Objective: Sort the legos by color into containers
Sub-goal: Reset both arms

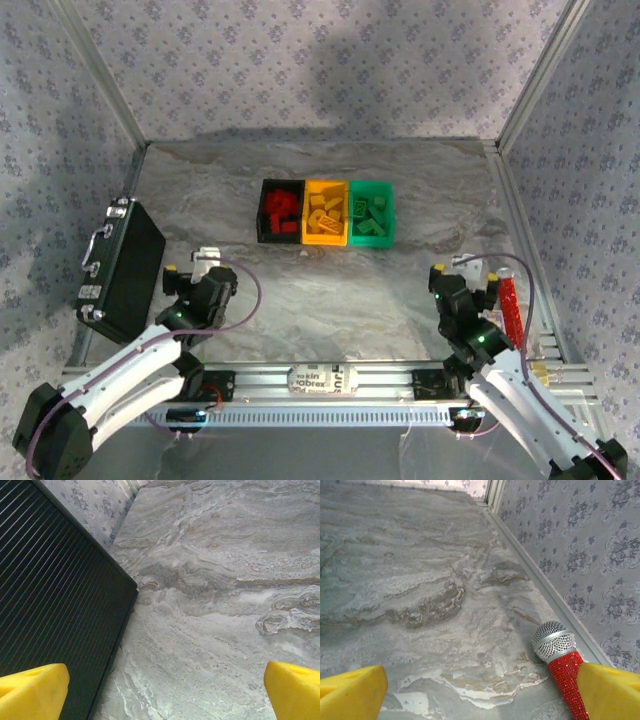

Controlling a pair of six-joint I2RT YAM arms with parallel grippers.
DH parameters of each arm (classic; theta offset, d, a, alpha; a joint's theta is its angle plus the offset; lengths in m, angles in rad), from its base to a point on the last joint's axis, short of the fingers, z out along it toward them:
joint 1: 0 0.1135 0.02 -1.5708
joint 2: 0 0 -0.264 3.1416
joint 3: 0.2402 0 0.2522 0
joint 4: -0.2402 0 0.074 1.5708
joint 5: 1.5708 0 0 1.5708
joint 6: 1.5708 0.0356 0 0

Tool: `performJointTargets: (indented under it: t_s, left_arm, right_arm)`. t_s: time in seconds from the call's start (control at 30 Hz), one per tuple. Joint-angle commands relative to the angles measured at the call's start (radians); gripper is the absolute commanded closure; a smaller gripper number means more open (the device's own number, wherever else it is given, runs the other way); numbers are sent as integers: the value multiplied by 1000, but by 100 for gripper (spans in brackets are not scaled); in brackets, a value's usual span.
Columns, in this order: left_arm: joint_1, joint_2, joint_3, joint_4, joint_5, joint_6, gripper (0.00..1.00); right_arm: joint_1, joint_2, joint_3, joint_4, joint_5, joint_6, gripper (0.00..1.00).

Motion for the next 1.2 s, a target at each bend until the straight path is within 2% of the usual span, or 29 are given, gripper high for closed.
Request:
performJointTargets:
  t_s: [0.0,0.33,0.47,0.77,1.17]
  left_arm:
    - [8,-13,-3,36,-13,-8,0]
    - [9,-45,-32,68,-31,9,0]
    - [14,-46,-50,115,-42,27,0]
    - [56,-42,-64,172,-5,39,0]
    - [76,-108,-95,200,-16,40,0]
  right_arm:
    - [0,-45,-24,42,43,-3,1]
    - [-27,-82,-49,59,11,-8,1]
    - [-56,-82,-83,145,-49,-73,1]
    - [-160,-85,-94,146,-169,-55,1]
    - [-198,-79,-95,154,-211,-54,1]
